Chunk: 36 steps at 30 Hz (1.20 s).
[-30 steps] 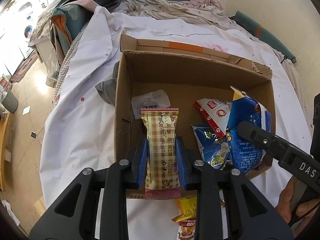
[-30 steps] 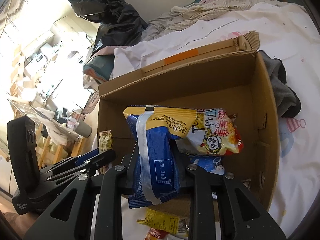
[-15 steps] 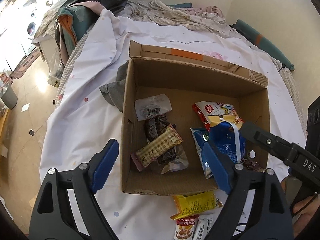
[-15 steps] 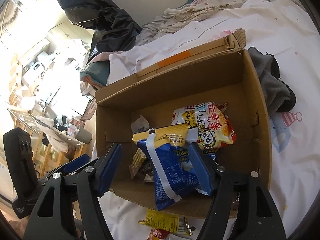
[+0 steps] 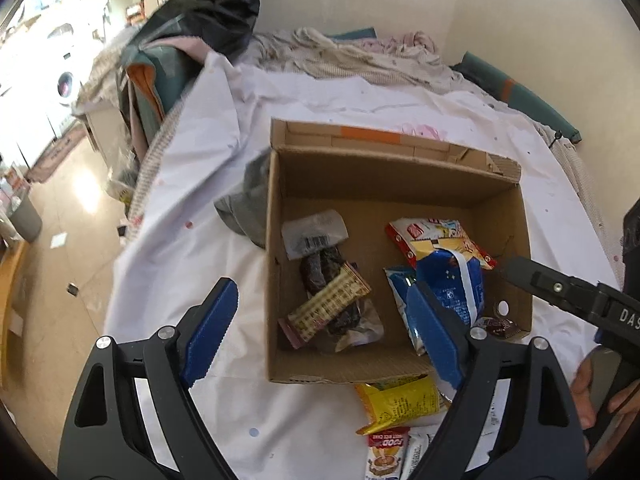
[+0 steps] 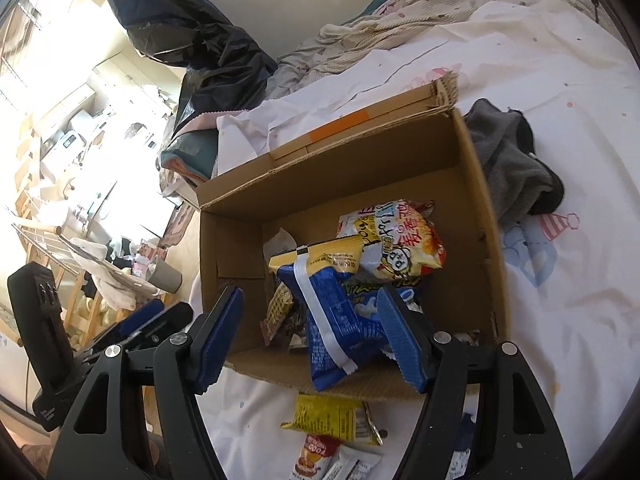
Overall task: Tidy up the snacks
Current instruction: 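Withdraw both tools and grasp the red-white rice cake packet with the left gripper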
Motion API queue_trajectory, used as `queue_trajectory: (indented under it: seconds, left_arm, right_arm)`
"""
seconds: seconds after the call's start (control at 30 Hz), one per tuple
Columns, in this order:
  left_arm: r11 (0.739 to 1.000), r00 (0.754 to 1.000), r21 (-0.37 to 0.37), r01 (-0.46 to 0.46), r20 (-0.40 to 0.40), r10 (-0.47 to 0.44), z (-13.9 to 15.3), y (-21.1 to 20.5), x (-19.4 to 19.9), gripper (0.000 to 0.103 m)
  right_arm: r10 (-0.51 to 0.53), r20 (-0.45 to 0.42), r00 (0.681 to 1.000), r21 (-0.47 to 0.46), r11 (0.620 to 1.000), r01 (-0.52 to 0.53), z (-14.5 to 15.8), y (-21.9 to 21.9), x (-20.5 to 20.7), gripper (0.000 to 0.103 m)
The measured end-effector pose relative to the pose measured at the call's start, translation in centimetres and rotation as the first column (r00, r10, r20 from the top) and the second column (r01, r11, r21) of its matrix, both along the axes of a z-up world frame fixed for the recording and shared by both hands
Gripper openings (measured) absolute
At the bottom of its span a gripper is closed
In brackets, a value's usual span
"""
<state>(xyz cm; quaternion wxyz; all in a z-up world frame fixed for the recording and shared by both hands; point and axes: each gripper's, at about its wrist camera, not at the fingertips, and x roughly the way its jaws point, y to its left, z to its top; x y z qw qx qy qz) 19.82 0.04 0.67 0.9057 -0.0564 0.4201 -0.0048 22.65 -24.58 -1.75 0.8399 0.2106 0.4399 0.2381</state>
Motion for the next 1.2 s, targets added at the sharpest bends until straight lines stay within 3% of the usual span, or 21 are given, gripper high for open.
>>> queue_trajectory:
  seconds: [0.13,0.27,0.5,0.7,0.87,1.07,1.2]
  left_arm:
    - [0.999,0.999,0.018,-0.033,0.037,0.033,0.7,0.3,-1.4,0.102]
    - [1.0,0.999,0.001,-0.022,0.038,0.022,0.9,0.5,-2.6,0.102]
    - [1.0,1.0,-0.009,-0.008,0.007,0.008,0.5,0.1,-4.2,0.102]
    - [1.0,0.999,0.002,0.028,-0.016,-0.028,0.0,-0.8,-5.4,0.102]
    - [0.996,0.993,-0.069,0.057,-0.098,-0.064,-1.8,-1.5,-6.5,0.102]
    - [0.997,0.989,-0.072,0.033,-0.14,-0.042,-2.9,-1.8,-7.3,0.102]
    - [0.995,0.974,-0.102,0.005,-0.225,-0.028,-4.8,-1.6,-7.0,0.102]
  right_arm:
    - [-0.012,0.027,1.0,-0.012,1.0,0.013,0.9,-0.8,-1.4,0.072]
    - [-0.02,0.027,0.999,-0.022,1.0,0.021,1.2,-1.5,-2.9,0.075]
    - [-0.03,0.025,0.999,-0.04,0.999,0.031,1.3,-2.1,-5.3,0.089]
    - [-0.039,-0.009,0.999,-0.07,0.997,0.038,0.8,-2.3,-6.6,0.094]
    - [-0.055,-0.071,0.996,-0.087,0.995,0.049,-0.4,-2.7,-7.7,0.094]
    - [-0.083,-0.154,0.985,-0.102,0.992,0.068,-2.4,-3.4,-8.8,0.094]
    - [-0.102,-0.179,0.979,-0.122,0.989,0.08,-3.2,-4.0,-8.8,0.094]
